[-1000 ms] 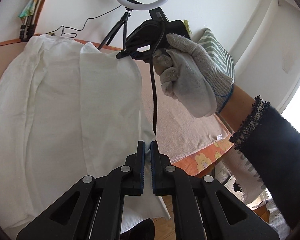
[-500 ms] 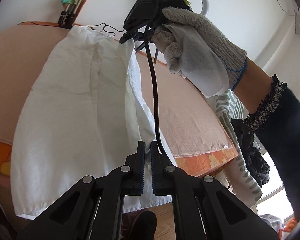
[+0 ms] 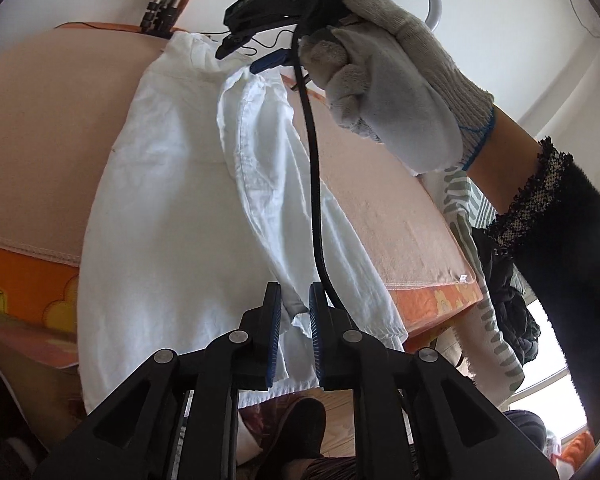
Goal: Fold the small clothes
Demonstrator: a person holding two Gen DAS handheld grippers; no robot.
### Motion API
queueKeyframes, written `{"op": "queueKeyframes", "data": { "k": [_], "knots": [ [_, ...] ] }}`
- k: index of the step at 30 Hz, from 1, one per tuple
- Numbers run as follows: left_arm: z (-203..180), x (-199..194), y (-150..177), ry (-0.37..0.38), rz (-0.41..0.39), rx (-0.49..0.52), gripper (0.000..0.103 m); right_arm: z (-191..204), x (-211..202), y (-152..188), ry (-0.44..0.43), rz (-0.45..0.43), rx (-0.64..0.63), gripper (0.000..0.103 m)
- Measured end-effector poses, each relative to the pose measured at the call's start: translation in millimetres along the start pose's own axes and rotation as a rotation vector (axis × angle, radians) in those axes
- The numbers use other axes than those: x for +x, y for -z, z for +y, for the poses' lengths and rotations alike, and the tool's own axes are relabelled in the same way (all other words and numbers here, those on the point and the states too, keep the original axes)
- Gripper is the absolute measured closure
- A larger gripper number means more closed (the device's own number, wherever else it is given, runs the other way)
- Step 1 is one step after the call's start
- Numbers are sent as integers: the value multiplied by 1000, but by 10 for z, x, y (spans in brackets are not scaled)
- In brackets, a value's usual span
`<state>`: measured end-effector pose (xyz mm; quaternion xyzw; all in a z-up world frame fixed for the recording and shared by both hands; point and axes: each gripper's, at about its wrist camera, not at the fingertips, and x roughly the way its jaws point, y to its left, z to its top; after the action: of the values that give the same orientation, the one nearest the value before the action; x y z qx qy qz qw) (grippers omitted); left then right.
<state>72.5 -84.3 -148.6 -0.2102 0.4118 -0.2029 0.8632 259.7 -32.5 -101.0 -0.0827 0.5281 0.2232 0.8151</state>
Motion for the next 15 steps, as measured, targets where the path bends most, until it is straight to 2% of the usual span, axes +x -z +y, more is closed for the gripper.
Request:
{"op": "queueKeyframes", "data": {
  "k": [3,5,7,9,11,15],
  "knots": [
    [-53,-214,-5,26,-8,47,88,-226,-573,238,-42,-112,63,53],
    [-45,-391,-34,28,-21,71,79,-407,-898,541,-56,-161,104,53],
    [23,-587,-77,0,-56,104,69,-580,-1100,915,-44,-161,154,53],
    [155,-714,-128,-48,-63,135,69,-698,-1203,1304,-28,-145,179,53],
    [339,-752,-159,-103,-37,142,65,-772,-1218,1705,-49,-119,215,53],
    [766,-678,-104,-158,67,54,64,-824,-1031,2376,-106,-26,263,53]
  ]
}}
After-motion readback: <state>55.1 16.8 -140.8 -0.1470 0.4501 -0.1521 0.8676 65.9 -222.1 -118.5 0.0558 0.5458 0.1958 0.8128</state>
